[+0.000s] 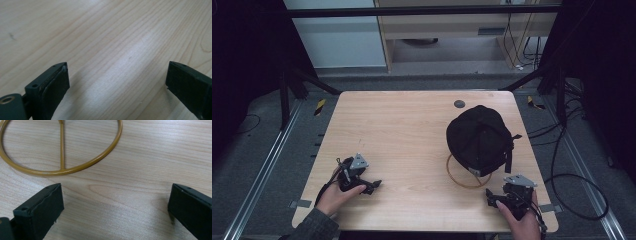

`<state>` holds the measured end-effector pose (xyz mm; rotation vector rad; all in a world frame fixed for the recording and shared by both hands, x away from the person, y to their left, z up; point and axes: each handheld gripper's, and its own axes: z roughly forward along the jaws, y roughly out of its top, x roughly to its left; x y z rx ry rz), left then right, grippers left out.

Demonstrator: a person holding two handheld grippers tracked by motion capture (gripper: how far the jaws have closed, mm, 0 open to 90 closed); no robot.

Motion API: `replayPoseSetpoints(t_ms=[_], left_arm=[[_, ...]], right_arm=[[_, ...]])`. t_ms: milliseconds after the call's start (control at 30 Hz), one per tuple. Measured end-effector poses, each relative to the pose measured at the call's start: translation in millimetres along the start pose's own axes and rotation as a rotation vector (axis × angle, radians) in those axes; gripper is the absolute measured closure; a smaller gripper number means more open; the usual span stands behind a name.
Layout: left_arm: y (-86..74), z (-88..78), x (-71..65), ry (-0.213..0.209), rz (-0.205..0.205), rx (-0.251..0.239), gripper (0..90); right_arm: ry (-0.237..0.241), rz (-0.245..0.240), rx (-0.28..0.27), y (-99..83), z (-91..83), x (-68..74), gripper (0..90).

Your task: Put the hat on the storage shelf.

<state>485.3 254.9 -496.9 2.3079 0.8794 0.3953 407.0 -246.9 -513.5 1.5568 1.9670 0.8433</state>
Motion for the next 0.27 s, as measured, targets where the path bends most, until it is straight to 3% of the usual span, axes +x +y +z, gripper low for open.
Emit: replayPoseSetpoints(t_ms=[100, 267], left_arm=[[-2.9, 4.1, 0.4, -0.019, -0.024, 0.001, 1.3], [-6.9, 4.7, 1.0, -0.024, -0.025, -0.031, 0.0]], right_arm=[[0.0, 0.0, 0.0, 0.0, 0.0, 0.0, 0.3], [0.0, 0.0, 0.0, 0.1, 0.1, 0.0, 0.3]])
